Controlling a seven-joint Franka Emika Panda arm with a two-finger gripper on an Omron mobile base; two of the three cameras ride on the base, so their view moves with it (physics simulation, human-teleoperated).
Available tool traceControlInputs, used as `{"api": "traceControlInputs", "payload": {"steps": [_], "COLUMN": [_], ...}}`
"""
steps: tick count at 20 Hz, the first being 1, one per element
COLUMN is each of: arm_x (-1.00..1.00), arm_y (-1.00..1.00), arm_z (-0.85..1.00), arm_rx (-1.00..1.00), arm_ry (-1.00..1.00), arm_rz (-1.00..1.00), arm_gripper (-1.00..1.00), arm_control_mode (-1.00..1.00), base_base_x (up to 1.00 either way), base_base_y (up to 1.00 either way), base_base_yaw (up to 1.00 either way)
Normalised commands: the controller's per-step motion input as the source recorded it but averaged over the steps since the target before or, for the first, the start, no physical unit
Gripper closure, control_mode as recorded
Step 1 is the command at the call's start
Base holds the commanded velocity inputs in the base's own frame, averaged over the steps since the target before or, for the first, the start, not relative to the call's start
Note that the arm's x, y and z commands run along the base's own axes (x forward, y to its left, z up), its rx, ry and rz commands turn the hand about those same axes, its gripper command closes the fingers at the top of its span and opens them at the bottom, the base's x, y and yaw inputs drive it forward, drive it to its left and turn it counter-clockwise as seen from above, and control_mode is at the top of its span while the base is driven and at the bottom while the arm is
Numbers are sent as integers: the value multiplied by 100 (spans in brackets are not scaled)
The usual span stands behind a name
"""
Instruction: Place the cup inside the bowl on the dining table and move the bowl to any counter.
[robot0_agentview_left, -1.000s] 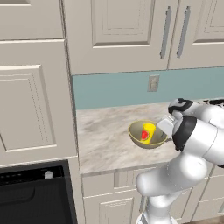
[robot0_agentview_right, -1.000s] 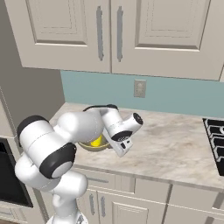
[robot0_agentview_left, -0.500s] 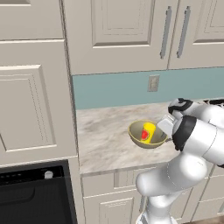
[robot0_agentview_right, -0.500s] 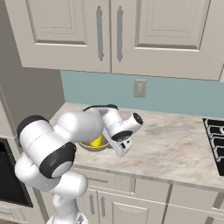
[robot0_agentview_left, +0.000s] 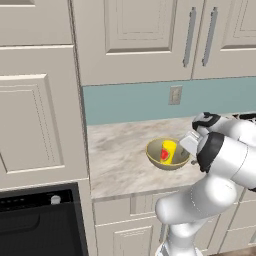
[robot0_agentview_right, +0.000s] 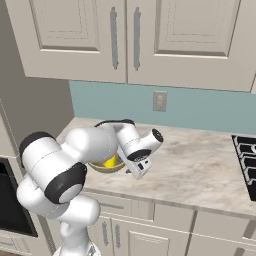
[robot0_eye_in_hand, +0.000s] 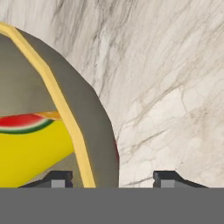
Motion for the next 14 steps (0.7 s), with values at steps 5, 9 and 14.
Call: {"api": "traceControlInputs", "payload": {"steps": [5, 9, 14], "arm_x": [-5, -33, -40], "arm_y": [0, 0, -3], "arm_z": [0, 9, 23], "arm_rx": [0, 0, 0], "arm_ry": [0, -3, -5], "arm_rz": [0, 0, 0], "arm_gripper": [-100, -100, -100], "arm_control_mode": [-100, -100, -100], "base_base_x": [0, 0, 0], "base_base_y": [0, 0, 0], "base_base_yaw": [0, 0, 0]}}
